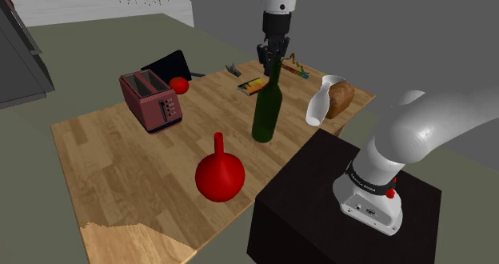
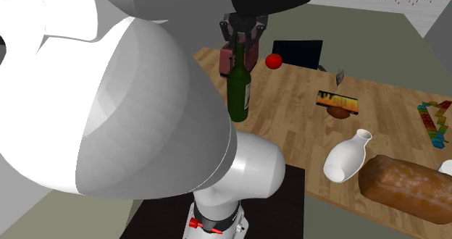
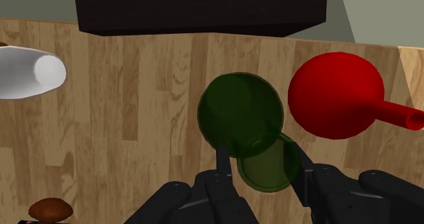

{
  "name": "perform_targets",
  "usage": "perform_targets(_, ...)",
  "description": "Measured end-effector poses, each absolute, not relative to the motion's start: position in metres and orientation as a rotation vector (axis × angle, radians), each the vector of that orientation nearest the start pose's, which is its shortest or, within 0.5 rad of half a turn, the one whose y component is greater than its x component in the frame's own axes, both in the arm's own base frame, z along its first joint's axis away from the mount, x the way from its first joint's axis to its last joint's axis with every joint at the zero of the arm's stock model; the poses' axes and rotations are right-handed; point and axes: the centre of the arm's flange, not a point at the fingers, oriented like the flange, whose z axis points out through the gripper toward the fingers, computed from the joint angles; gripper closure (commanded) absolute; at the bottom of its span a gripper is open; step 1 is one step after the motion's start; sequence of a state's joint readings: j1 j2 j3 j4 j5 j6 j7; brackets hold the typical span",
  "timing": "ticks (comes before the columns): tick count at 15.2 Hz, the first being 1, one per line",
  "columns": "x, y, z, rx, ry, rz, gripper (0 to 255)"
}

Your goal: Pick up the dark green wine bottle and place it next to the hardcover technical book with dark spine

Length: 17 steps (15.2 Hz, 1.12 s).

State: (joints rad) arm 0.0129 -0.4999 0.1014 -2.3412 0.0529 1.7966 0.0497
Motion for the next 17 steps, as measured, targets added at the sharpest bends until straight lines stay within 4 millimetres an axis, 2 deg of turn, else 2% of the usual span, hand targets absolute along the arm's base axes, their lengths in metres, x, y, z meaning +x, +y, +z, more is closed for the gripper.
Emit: perform_targets(17,0.394,0.053,0.604,-3.141,-0.060,0.074,255)
